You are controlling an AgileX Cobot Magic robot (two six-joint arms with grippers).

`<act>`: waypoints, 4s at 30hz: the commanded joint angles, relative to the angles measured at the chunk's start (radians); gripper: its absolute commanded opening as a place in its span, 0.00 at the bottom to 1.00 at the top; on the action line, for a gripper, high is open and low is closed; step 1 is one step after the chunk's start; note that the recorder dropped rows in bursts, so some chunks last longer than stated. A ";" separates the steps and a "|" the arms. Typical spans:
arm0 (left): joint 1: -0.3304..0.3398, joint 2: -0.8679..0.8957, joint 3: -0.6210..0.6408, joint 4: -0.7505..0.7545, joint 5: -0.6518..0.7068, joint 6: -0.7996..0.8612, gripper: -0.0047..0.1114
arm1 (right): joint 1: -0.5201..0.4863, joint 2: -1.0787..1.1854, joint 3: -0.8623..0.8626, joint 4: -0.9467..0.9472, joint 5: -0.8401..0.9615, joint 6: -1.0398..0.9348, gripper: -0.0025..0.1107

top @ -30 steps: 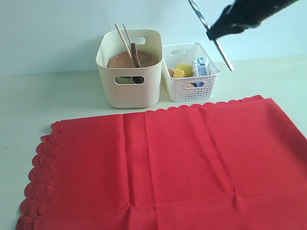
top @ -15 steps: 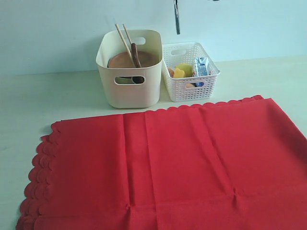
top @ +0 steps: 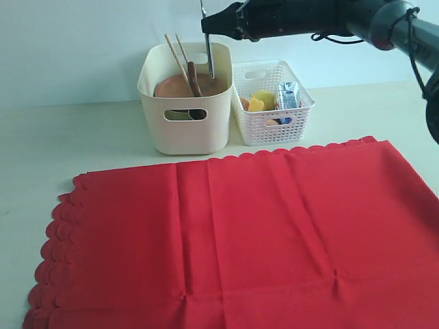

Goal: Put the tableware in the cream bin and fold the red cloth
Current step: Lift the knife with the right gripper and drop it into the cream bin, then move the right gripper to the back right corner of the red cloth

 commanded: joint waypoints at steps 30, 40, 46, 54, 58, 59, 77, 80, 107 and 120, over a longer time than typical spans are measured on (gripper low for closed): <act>-0.005 -0.006 -0.001 0.006 -0.005 0.003 0.14 | -0.009 -0.304 0.042 -0.951 0.219 0.728 0.02; -0.005 -0.006 -0.001 0.006 -0.005 0.003 0.14 | -0.009 -0.639 0.543 -0.989 0.094 0.697 0.02; -0.005 -0.006 -0.001 0.006 -0.005 0.003 0.14 | -0.009 -0.896 0.864 -0.969 -0.142 0.675 0.02; -0.005 -0.006 -0.001 0.006 -0.005 0.003 0.14 | -0.007 -1.120 1.118 -0.914 -0.251 0.651 0.02; -0.005 -0.006 -0.001 0.006 -0.005 0.003 0.14 | -0.007 -1.181 1.274 -0.904 -0.351 0.626 0.02; -0.005 -0.006 -0.001 0.006 -0.005 0.003 0.14 | -0.007 -1.189 1.313 -0.904 -0.376 0.626 0.02; -0.005 -0.006 -0.001 0.006 -0.005 0.003 0.14 | -0.007 -1.113 1.350 -0.899 -0.459 0.611 0.02; -0.005 -0.006 -0.001 0.006 -0.005 0.003 0.14 | -0.007 -1.096 1.350 -0.899 -0.459 0.615 0.02; -0.005 0.155 -0.274 0.100 0.001 0.003 0.14 | -0.007 -1.030 1.350 -0.913 -0.445 0.618 0.02; -0.005 0.589 -0.563 0.100 0.001 0.003 0.14 | -0.007 -1.026 1.350 -0.913 -0.440 0.618 0.02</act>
